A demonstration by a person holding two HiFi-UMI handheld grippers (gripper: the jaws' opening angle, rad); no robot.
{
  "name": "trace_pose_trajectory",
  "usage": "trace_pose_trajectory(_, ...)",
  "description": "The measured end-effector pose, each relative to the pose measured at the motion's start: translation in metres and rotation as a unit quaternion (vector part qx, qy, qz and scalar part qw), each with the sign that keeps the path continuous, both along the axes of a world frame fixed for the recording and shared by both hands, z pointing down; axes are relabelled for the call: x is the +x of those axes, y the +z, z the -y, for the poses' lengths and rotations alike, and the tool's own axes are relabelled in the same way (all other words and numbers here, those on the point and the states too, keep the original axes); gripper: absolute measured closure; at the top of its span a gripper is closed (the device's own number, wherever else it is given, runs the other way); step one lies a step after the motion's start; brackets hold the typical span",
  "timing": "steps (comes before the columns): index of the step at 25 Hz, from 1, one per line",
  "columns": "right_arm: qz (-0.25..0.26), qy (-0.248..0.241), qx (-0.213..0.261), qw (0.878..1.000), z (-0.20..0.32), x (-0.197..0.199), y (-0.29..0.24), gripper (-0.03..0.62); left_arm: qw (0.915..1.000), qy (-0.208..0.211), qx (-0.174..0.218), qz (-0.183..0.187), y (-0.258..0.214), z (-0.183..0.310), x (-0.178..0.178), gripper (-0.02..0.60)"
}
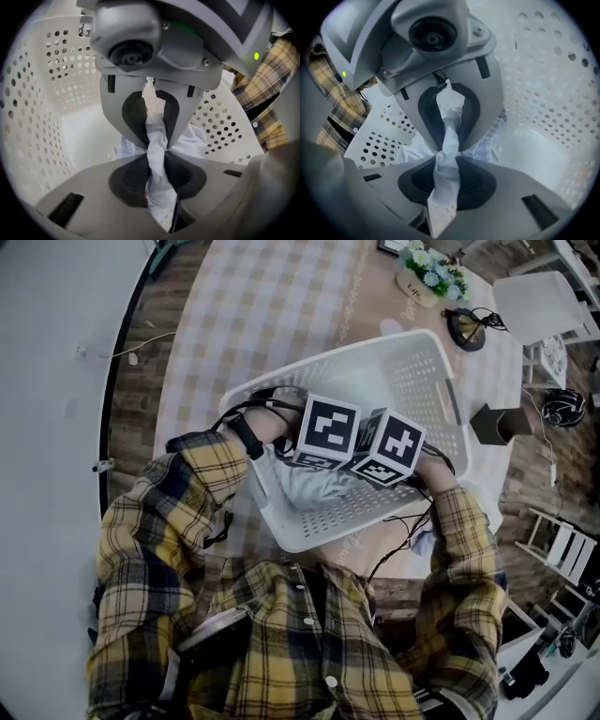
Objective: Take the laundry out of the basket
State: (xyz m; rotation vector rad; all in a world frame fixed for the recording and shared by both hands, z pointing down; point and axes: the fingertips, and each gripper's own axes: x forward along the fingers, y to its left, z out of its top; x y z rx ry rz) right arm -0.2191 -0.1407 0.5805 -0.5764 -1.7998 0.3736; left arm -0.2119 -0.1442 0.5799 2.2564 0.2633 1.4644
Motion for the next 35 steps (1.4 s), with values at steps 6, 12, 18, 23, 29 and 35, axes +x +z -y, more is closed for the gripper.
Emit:
trace_pose_trajectory(6,0.012,-0.007,0.001,1.0,0.0,-0.001,-0.007,0.499,0.9999,0.008,-0.003,-0.005,-0.007,-0.001,-0.001,0.495)
trace_pose_trajectory(12,0.03,-0.017,0.021,0.999,0.005,-0.001,-0.026,0.502,0.9998,0.009,0.014,-0.008,-0.027,0.003,-0.001,0.502)
trace_pose_trajectory(18,0.052,-0.01,0.044,0.998,0.008,-0.005,-0.055,0.502,0.9989,-0.01,0.043,-0.018,-0.057,0.006,-0.005,0.503)
trace_pose_trajectory(23,0.098,0.026,0.074,0.992,0.01,-0.009,-0.086,0.502,0.9946,-0.057,0.069,-0.051,-0.089,0.007,-0.011,0.506)
trace_pose_trajectory(29,0.161,0.064,0.11,0.979,0.009,-0.009,-0.136,0.503,0.9838,-0.102,0.115,-0.093,-0.139,0.004,-0.012,0.511)
trace_pose_trajectory(35,0.214,0.101,0.142,0.961,0.012,0.005,-0.185,0.503,0.9643,-0.14,0.182,-0.132,-0.192,0.005,0.004,0.517)
